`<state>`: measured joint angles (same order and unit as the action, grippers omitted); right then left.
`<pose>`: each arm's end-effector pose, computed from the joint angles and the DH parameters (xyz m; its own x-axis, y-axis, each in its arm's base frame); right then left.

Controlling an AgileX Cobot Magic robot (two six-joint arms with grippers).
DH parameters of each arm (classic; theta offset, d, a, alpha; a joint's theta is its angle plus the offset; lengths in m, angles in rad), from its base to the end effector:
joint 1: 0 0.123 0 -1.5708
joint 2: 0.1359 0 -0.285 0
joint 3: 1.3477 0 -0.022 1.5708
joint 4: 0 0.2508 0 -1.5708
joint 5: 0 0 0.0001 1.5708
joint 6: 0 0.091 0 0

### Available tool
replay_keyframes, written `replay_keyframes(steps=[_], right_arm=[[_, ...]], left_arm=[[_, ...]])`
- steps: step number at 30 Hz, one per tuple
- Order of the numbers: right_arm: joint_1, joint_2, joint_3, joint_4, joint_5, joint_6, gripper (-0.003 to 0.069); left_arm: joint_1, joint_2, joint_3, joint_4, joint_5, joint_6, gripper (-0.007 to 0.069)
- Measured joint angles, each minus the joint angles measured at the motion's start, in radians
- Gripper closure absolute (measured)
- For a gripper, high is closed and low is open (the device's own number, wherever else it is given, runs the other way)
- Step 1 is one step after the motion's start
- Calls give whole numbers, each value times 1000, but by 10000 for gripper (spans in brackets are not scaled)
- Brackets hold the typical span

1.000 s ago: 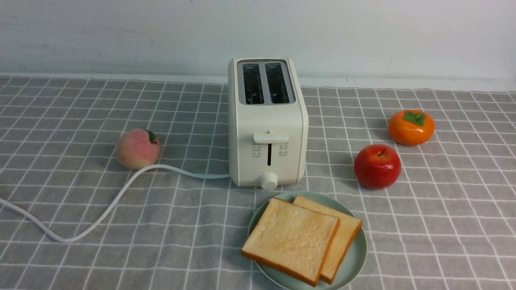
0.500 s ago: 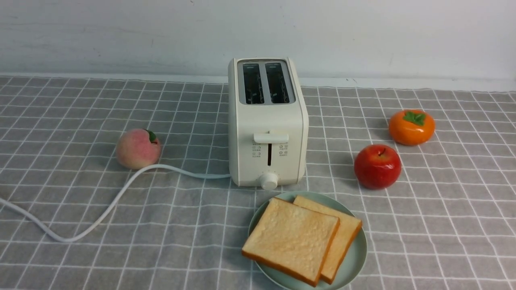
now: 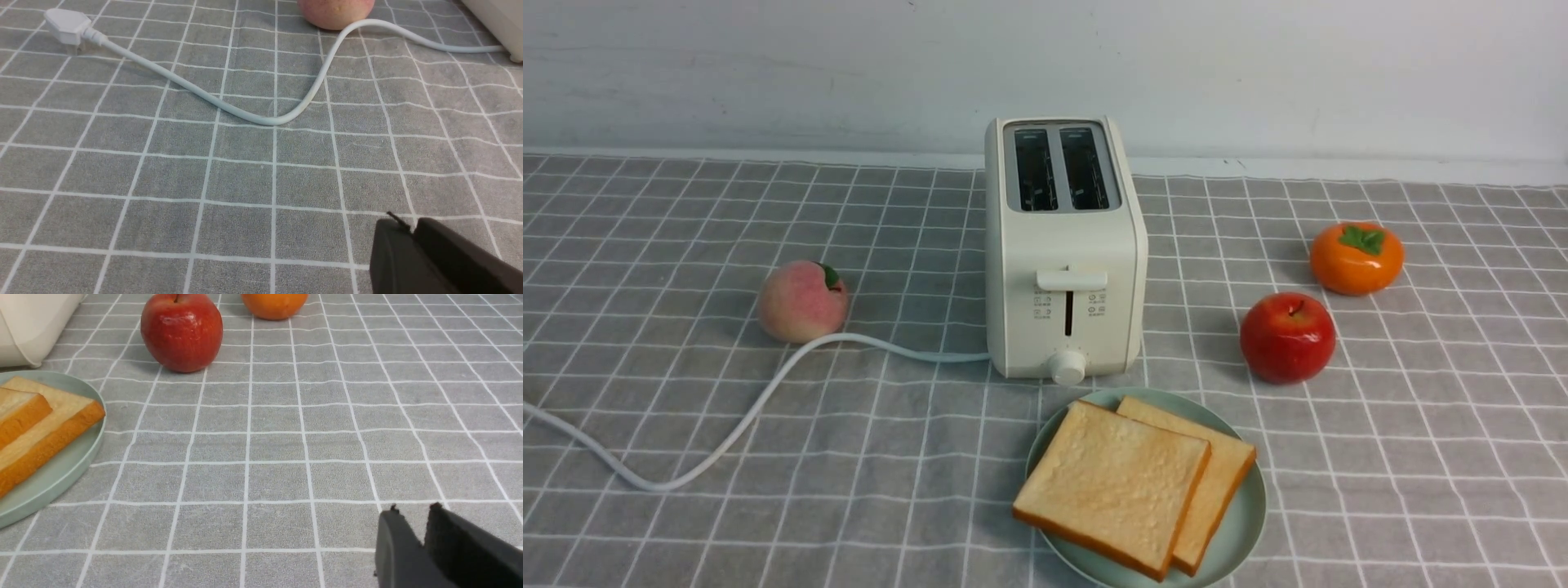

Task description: Take toasted bread from bread machine on grey coffee table place on plate.

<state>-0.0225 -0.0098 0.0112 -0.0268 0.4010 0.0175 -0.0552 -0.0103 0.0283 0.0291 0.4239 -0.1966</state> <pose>0.0517 -0.0021 0.1740 -0.3100 -0.0002 -0.9507 0.0302 0.9995 -0.0101 0.0512 -0.0017 0.1663 -0.3491 -0.1502 -0.9250 -0.0153 0.9879 -0.1546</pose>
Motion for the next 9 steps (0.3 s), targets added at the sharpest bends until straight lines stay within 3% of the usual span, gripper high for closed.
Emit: replay_keyframes(steps=[9], right_arm=[[0, 0, 0, 0, 0, 0, 526]], left_arm=[[0, 0, 0, 0, 0, 0, 564]])
